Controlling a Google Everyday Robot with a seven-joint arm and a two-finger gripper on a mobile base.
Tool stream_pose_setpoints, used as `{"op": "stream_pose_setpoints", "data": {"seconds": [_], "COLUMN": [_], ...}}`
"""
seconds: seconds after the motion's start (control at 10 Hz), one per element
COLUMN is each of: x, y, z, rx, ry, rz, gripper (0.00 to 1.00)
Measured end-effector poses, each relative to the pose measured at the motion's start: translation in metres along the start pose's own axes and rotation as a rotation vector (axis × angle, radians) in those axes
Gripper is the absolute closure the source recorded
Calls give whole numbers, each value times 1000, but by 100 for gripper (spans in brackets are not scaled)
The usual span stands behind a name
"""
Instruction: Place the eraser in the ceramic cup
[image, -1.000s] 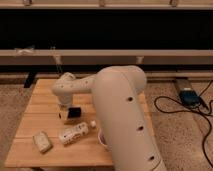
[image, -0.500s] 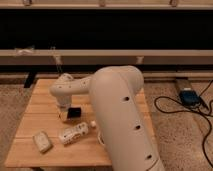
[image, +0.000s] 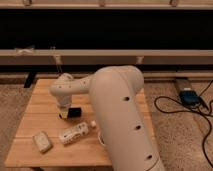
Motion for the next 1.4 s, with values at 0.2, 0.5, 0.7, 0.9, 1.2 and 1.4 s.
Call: {"op": "stream_pose_setpoints", "data": {"seconds": [0.2,0.5,0.7,0.9,1.2,1.4], "x": [1,5,20,43,85,103], "y": [0,3,11,24,54,73], "z": [-21,-69,-113,-140,-172,-183], "rx": [9,22,37,52,75,88], "ry": [-28,-87,-156,-211,-295,-332], "rz": [11,24,39,61,117,153], "gripper": [100,100,100,100,100,100]}}
